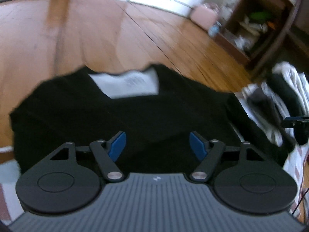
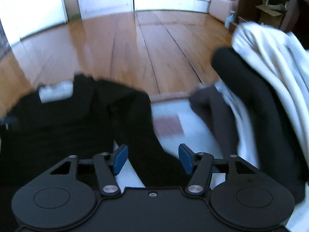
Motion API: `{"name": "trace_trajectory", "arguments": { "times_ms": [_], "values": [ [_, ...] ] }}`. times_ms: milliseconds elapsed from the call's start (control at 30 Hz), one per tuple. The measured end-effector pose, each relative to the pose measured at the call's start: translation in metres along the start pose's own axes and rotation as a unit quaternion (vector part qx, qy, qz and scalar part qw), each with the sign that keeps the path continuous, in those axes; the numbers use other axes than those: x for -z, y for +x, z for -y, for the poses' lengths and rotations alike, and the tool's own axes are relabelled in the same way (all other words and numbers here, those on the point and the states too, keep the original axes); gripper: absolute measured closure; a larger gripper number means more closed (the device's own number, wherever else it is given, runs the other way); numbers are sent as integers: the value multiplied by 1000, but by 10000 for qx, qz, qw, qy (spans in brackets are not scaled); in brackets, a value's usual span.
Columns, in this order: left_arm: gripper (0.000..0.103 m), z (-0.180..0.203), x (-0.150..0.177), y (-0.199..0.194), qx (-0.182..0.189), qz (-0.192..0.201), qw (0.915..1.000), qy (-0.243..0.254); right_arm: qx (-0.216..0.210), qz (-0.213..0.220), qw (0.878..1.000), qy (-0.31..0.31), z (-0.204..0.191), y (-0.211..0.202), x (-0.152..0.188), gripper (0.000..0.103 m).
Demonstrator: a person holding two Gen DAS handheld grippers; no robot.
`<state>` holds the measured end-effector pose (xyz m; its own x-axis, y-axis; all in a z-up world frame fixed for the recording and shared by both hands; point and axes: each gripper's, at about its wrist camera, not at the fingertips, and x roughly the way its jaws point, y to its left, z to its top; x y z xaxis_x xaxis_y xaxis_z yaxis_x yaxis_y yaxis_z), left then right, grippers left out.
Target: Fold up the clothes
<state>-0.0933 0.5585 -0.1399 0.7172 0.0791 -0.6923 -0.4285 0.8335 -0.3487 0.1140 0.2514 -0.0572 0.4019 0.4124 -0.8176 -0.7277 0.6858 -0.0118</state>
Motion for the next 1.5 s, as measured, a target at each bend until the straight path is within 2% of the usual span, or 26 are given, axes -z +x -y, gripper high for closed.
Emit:
{"name": "trace_trajectory", "arguments": {
  "times_ms": [67,133,233,367,433,533,667,700,733,767,833,1000,1100,1200,1333,1467,1500],
  "values": [
    [30,17,9,3,-37,-87,9998,201,162,-87,9997,-183,9,-13,23,39],
    [30,34,18,4,59,-91,9991,400,297,-155,9989,-341,12,-16,35,35],
    [30,55,28,1,143,-173,9980,584,188,-340,9990,241,32,-14,60,36],
    [30,73,42,-9,137,-415,9979,484,27,-560,9930,1038,58,-13,93,35],
    [30,75,50,-14,182,-558,9980,217,-49,-433,9879,1488,72,-15,108,35],
    [30,72,57,-14,373,-627,9971,-224,150,-145,9817,1893,84,-9,120,35],
    [30,80,58,-12,307,-510,9982,-28,81,230,9702,2410,94,13,121,36],
    [30,82,59,-12,284,-478,9984,35,51,298,9699,2417,93,18,119,52],
    [30,85,59,-12,261,-447,9986,98,15,321,9751,2196,85,21,113,86],
    [30,85,58,-12,245,-401,9988,132,-21,344,9797,1973,78,24,107,99],
    [30,83,54,-14,251,-303,9991,148,-60,421,9872,1536,63,27,93,98],
    [30,74,49,-18,357,-158,9992,-43,512,1288,9884,619,24,-2,28,99],
    [30,70,47,-21,378,-91,9992,-23,707,2035,9763,-189,-14,-34,-29,99],
    [30,60,42,-29,359,151,9992,2,393,2733,9571,-880,-63,-65,-80,99],
    [30,39,32,-44,352,599,9976,2,-492,2380,9571,-1575,-121,-46,-93,99],
    [25,14,24,-51,84,924,9957,71,-1371,1994,9439,-2248,-180,-26,-107,98],
    [25,7,24,-50,27,942,9955,46,-1589,1892,9385,-2412,-195,-21,-110,90]
  ]
}}
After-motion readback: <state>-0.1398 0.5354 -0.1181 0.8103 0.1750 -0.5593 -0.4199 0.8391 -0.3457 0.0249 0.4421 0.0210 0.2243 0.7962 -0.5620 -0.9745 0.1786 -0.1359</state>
